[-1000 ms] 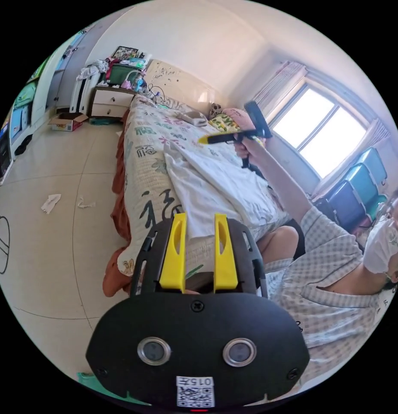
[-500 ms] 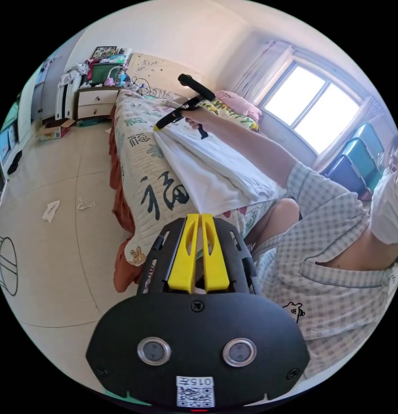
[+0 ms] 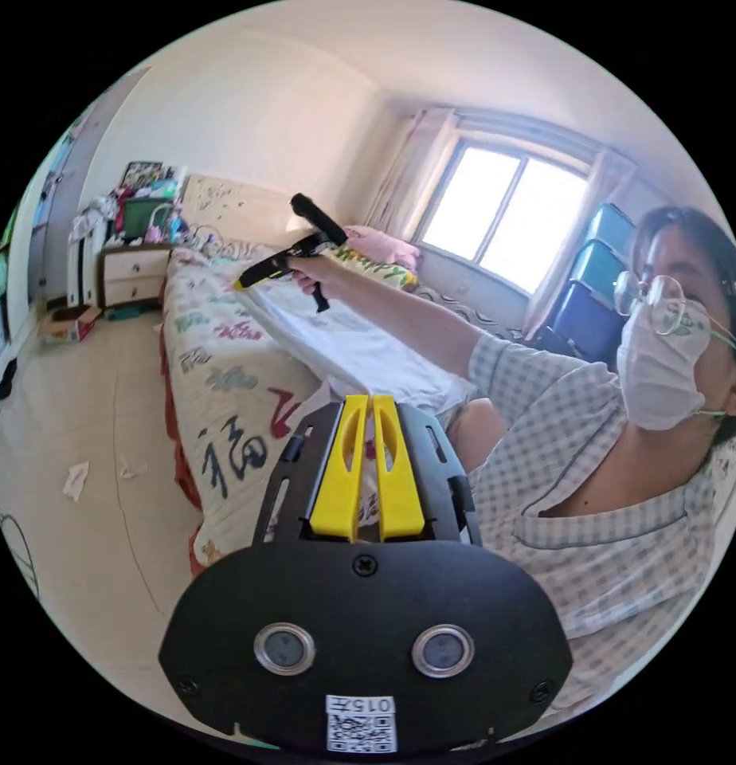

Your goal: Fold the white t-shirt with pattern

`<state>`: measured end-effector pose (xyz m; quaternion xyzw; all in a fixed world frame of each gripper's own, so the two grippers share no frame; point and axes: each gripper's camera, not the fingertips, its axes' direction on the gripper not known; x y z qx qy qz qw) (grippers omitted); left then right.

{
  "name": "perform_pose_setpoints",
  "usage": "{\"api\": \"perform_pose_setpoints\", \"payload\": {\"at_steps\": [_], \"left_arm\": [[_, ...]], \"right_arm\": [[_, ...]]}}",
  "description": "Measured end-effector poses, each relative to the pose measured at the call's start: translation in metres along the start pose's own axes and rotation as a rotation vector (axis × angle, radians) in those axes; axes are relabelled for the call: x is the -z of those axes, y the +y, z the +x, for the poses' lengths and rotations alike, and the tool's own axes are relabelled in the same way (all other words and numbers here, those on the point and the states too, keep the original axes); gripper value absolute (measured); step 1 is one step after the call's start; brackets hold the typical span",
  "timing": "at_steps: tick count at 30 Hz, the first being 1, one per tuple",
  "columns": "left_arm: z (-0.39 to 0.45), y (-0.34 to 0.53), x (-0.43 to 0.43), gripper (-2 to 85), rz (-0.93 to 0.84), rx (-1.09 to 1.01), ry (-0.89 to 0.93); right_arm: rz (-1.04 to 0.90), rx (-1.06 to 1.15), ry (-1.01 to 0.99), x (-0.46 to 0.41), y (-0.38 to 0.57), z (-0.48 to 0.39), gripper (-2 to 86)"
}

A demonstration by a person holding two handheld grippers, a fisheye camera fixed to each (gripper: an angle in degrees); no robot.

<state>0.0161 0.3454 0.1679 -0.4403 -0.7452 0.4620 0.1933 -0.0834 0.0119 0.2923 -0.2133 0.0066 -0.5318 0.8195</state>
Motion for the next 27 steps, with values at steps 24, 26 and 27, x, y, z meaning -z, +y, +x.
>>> {"api": "perform_pose_setpoints", "payload": {"at_steps": [24, 26, 27], "left_arm": [[0.294, -0.170, -0.442, -0.4, -0.377, -0.390, 0.183], [0.302, -0.171, -0.458, -0.3, -0.437, -0.406, 0.170], [0.308, -0.170, -0.465, -0.2, -0.472, -0.419, 0.175]], "right_arm": [[0.281, -0.521, -0.055, 0.159, 0.476, 0.346, 1.9], [0.312, -0.538, -0.052, 0.162, 0.493, 0.353, 4.5], [0.346, -0.553, -0.070, 0.166, 0.504, 0.358, 6.0]]}}
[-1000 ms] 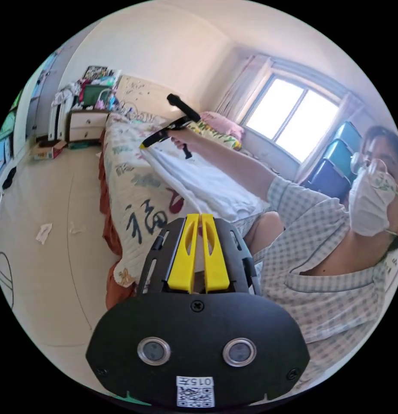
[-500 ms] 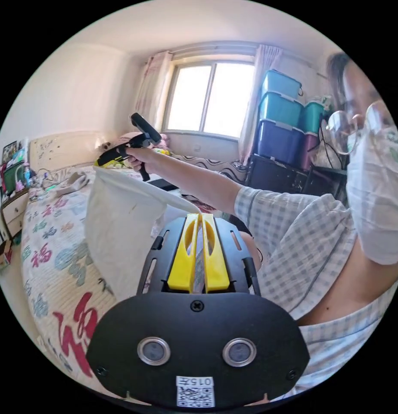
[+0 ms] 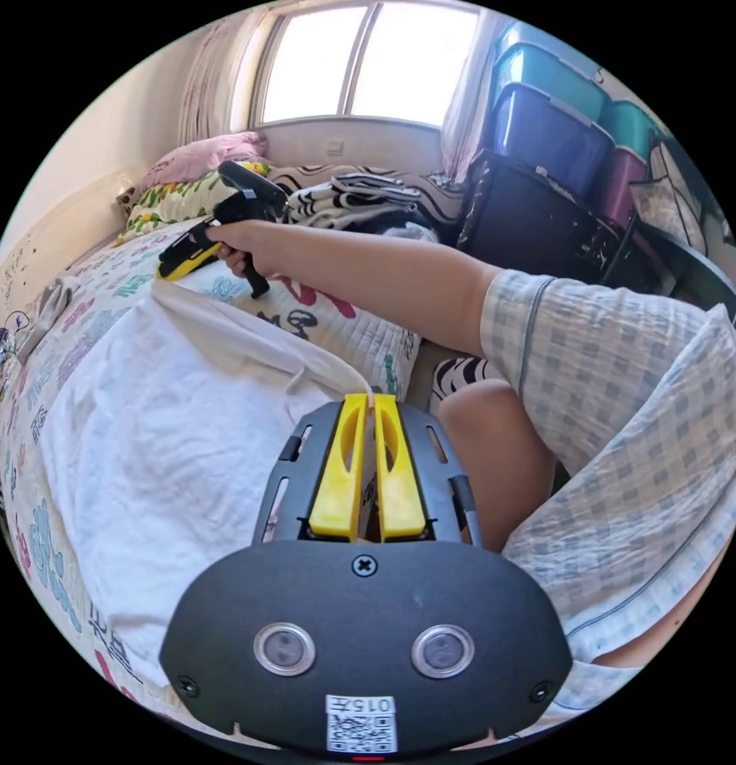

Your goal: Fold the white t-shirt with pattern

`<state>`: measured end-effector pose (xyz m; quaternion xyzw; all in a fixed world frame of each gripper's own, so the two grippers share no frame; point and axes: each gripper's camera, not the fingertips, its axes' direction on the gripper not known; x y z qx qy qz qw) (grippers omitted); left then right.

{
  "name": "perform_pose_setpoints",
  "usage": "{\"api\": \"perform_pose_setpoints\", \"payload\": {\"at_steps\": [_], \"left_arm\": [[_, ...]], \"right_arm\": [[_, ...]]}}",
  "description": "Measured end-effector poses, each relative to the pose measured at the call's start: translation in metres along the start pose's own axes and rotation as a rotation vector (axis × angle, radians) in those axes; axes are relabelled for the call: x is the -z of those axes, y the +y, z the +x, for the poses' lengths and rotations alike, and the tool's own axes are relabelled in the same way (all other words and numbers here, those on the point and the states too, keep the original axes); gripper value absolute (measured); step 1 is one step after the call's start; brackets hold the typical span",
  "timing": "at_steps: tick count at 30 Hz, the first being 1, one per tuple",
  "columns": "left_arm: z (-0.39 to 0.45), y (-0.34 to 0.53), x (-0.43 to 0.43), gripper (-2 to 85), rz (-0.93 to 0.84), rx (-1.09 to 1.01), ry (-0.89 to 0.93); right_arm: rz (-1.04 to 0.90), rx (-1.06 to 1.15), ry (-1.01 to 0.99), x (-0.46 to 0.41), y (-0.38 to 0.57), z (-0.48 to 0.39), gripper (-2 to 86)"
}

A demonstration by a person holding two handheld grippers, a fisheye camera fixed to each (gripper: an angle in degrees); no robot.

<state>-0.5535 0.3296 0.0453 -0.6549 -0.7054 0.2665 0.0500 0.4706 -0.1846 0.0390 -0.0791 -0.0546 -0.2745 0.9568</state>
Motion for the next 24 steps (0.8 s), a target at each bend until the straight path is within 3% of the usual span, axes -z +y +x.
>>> {"api": "perform_pose_setpoints", "payload": {"at_steps": [5, 9, 12, 16, 19, 24], "left_arm": [[0.036, -0.013, 0.000, 1.0, -0.056, -0.125, 0.043], [0.017, 0.000, 0.082, 3.5, 0.081, -0.083, 0.070], [-0.023, 0.043, 0.151, 6.8, 0.173, 0.057, -0.037], [-0.044, 0.116, 0.191, 9.1, 0.097, 0.209, -0.251], [-0.041, 0.143, 0.191, 9.4, 0.040, 0.204, -0.337], [-0.036, 0.148, 0.183, 8.9, 0.003, 0.127, -0.329]], "right_arm": [[0.041, 0.034, 0.048, 0.023, 0.020, 0.004, 7.4], [-0.007, 0.063, 0.076, 0.033, 0.032, -0.006, 9.1], [-0.110, 0.178, -0.027, 0.033, 0.055, -0.033, 10.0], [-0.266, 0.414, -0.114, 0.031, 0.121, -0.103, 10.9], [-0.327, 0.532, -0.147, 0.028, 0.164, -0.152, 11.2], [-0.449, 0.637, -0.132, 0.007, 0.197, -0.211, 12.2]]}}
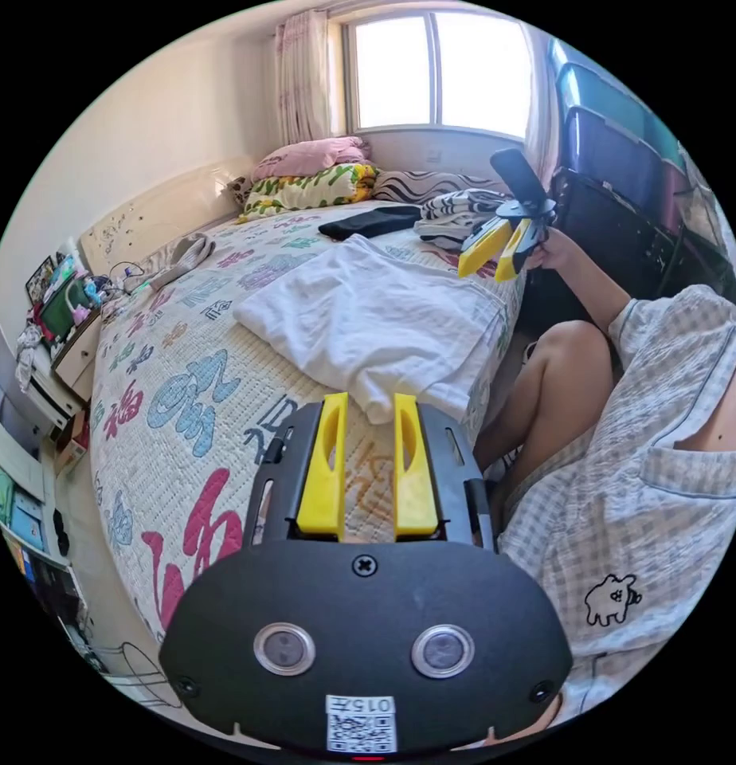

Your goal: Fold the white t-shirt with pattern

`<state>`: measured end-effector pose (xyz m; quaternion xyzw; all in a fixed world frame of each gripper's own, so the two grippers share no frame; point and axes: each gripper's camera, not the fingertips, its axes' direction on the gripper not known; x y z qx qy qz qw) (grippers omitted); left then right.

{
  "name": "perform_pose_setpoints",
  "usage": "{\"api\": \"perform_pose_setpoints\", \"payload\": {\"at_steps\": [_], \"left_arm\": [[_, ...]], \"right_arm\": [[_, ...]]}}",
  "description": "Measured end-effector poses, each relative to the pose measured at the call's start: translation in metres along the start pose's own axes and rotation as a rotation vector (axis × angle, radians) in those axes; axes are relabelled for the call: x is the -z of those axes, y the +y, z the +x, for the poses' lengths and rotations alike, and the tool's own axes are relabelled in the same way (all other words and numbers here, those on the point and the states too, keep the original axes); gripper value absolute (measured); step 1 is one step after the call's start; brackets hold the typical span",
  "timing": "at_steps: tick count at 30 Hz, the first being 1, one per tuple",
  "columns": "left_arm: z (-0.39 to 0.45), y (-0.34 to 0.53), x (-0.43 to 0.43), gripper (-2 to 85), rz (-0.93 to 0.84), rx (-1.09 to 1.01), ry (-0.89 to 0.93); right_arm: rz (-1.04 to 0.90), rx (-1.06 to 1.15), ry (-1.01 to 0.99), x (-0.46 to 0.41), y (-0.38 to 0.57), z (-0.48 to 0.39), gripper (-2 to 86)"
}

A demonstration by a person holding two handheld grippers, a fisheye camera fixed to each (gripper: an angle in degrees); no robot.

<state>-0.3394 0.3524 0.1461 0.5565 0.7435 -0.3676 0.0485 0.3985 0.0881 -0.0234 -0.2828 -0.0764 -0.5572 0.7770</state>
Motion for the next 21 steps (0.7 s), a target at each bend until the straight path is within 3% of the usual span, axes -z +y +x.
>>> {"api": "perform_pose_setpoints", "payload": {"at_steps": [7, 10, 13, 17, 21], "left_arm": [[0.027, 0.012, 0.005, 7.4, 0.040, -0.133, -0.080], [0.028, 0.014, -0.013, 3.1, -0.027, -0.121, -0.110], [0.025, 0.029, -0.008, 0.8, 0.022, -0.081, -0.037], [0.025, 0.050, 0.006, 0.0, 0.077, -0.031, 0.021], [0.011, 0.070, 0.011, -0.2, 0.138, 0.058, 0.088]], "right_arm": [[-0.186, -0.054, 0.241, -0.046, 0.003, -0.030, 13.1], [-0.175, -0.106, 0.361, -0.042, 0.018, -0.037, 12.6], [-0.123, -0.176, 0.510, -0.028, 0.041, -0.043, 12.3], [-0.207, -0.192, 0.473, -0.043, 0.059, -0.040, 11.7], [-0.150, -0.196, 0.537, -0.039, 0.069, -0.048, 2.1]]}}
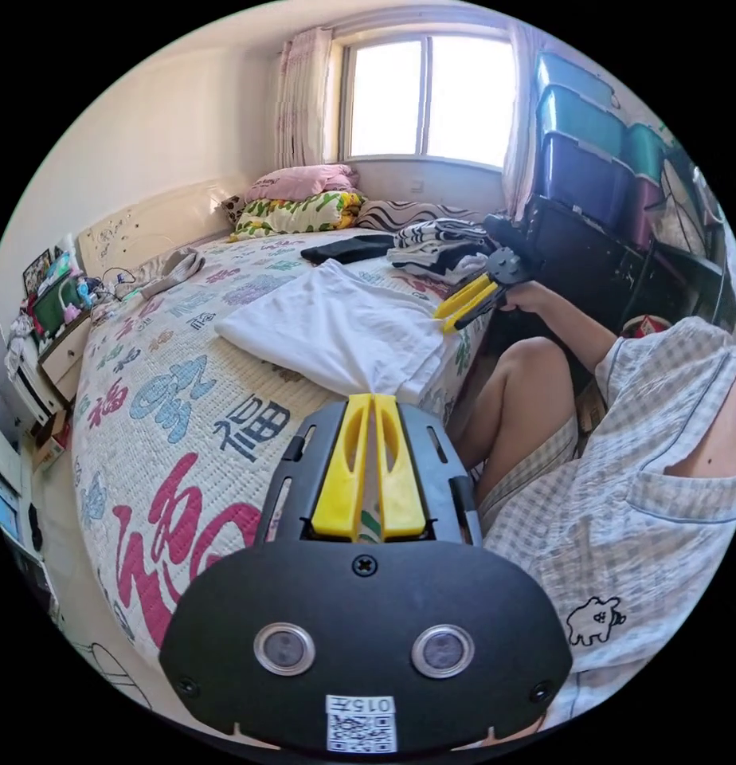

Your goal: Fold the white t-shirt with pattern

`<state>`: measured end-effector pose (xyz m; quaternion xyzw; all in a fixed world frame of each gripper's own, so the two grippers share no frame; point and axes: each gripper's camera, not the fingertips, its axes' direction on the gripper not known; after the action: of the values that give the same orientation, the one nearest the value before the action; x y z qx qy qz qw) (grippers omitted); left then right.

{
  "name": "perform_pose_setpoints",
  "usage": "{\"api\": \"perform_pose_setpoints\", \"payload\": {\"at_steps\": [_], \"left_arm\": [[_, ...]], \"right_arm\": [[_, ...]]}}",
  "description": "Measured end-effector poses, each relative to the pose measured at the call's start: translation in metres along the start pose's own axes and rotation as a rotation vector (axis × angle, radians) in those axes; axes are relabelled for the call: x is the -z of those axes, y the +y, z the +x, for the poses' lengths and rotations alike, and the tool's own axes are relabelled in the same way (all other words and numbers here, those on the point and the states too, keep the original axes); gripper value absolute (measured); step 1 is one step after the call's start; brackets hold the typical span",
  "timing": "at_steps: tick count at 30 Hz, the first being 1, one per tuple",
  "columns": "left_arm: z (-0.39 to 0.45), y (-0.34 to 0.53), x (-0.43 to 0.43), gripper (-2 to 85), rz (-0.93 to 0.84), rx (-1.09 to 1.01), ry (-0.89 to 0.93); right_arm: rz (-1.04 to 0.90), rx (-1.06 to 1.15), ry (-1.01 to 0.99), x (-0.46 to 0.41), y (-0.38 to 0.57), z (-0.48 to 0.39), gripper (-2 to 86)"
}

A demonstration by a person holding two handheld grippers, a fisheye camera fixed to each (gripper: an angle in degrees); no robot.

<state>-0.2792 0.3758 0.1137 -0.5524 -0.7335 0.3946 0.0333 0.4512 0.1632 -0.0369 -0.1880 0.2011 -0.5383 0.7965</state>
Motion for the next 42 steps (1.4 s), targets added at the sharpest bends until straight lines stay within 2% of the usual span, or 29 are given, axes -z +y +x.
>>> {"api": "perform_pose_setpoints", "payload": {"at_steps": [4, 8, 11, 13, 16, 18, 19, 20, 21, 22, 24, 26, 30, 35, 39, 41, 42], "left_arm": [[0.007, 0.022, 0.000, -0.2, 0.045, 0.007, -0.011], [0.006, 0.051, -0.036, 0.3, 0.022, 0.049, -0.027], [-0.003, 0.069, -0.062, 2.0, -0.034, 0.054, 0.139], [-0.028, 0.078, -0.051, 4.7, 0.011, 0.089, 0.274], [-0.088, 0.080, -0.011, 6.2, 0.174, 0.211, 0.264], [-0.127, 0.077, -0.010, 8.2, 0.182, 0.304, 0.160], [-0.153, 0.076, -0.029, 10.7, 0.122, 0.391, 0.144], [-0.164, 0.076, -0.043, 11.5, 0.082, 0.427, 0.185], [-0.179, 0.078, -0.076, 13.2, 0.007, 0.453, 0.322], [-0.186, 0.081, -0.109, 13.5, -0.058, 0.476, 0.442], [-0.190, 0.088, -0.140, 13.3, -0.054, 0.505, 0.507], [-0.195, 0.090, -0.157, 12.2, -0.018, 0.518, 0.537], [-0.215, 0.089, -0.193, 1.7, -0.046, 0.556, 0.650], [-0.226, 0.112, -0.146, 0.7, -0.038, 0.487, 0.581], [-0.241, 0.137, -0.137, 6.3, -0.219, 0.436, 0.521], [-0.260, 0.140, -0.130, 10.2, -0.206, 0.467, 0.530], [-0.275, 0.138, -0.118, 10.8, -0.132, 0.478, 0.498]], "right_arm": [[0.062, -0.033, -0.060, 0.016, 0.028, 0.008, 0.7], [-0.036, -0.043, -0.142, -0.009, 0.048, 0.019, 1.7], [0.015, -0.080, -0.271, -0.005, 0.062, 0.038, 5.0], [0.189, -0.124, -0.346, 0.015, 0.071, 0.064, 7.6], [0.358, -0.231, -0.242, 0.021, 0.071, 0.104, 10.0], [0.310, -0.313, -0.243, 0.000, 0.064, 0.132, 11.8], [0.230, -0.361, -0.329, -0.023, 0.059, 0.151, 13.0], [0.195, -0.377, -0.386, -0.034, 0.058, 0.157, 13.2], [0.158, -0.382, -0.492, -0.053, 0.058, 0.164, 13.5], [0.169, -0.390, -0.506, -0.061, 0.062, 0.165, 13.3], [0.210, -0.371, -0.481, -0.063, 0.068, 0.162, 11.2], [0.205, -0.351, -0.602, -0.075, 0.067, 0.162, 10.0], [0.166, -0.353, -0.627, -0.088, 0.059, 0.163, 9.9], [0.183, -0.296, -0.692, -0.086, 0.064, 0.161, 9.7], [0.255, -0.374, -0.593, -0.092, 0.056, 0.186, 13.3], [0.319, -0.415, -0.592, -0.099, 0.048, 0.203, 14.0], [0.355, -0.440, -0.600, -0.106, 0.041, 0.214, 14.5]]}}
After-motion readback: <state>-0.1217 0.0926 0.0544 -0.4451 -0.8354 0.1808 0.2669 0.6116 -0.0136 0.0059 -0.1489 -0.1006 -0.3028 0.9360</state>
